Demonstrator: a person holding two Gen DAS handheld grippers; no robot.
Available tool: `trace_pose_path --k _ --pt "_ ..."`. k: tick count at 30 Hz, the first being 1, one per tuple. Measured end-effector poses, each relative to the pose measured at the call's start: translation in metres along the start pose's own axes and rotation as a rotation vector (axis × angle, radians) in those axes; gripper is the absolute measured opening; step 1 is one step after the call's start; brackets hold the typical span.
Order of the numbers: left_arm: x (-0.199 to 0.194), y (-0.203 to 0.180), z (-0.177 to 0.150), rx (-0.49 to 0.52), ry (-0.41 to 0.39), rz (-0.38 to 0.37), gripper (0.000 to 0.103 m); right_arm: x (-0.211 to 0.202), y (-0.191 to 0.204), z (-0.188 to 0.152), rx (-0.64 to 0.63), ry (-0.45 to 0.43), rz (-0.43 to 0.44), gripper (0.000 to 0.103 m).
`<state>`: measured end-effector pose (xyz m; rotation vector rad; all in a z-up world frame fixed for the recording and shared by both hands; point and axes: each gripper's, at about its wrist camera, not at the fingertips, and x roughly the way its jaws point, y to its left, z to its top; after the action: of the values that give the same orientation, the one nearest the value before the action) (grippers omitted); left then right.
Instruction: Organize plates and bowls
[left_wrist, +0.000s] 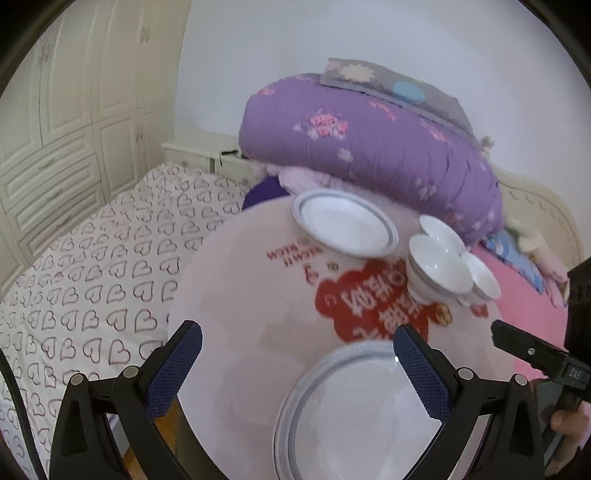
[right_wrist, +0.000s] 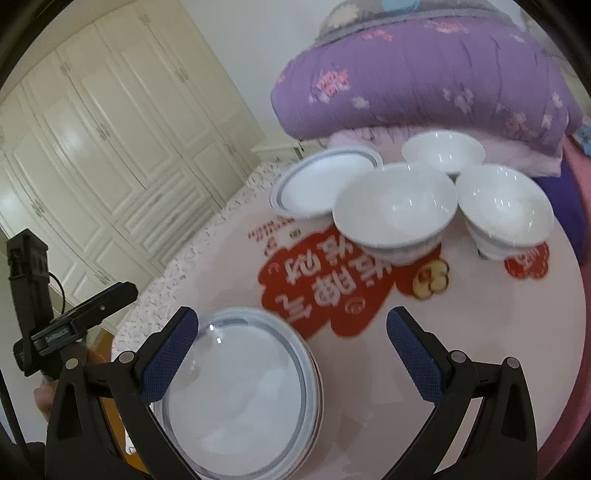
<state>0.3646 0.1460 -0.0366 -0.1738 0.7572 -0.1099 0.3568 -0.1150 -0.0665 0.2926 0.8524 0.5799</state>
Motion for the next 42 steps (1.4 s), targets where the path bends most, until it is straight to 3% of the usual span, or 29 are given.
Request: trace_pose_path --k 12,21,31,42 --pt "0.013 -0.034 0.047 0.08 -0.061 0.045 0.102 -0.005 -0.007 0.055 -0.006 -0.041 -0.016 0.103" --pt "0.067 -0.035 0.111 0.052 -0.035 0.033 0.102 0.019 -0.012 0.128 -0.067 -0.031 -0.083 0.103" --pt "0.178 -0.019 0.176 -0.021 0.14 0.006 0.102 0.105 -0.05 0.199 -0.086 0.137 -0.154 0.103" --pt "0.281 0.009 0.216 -0.139 0.313 -0.06 0.102 0.182 -0.08 0.221 -0.068 0.307 -0.153 0.103"
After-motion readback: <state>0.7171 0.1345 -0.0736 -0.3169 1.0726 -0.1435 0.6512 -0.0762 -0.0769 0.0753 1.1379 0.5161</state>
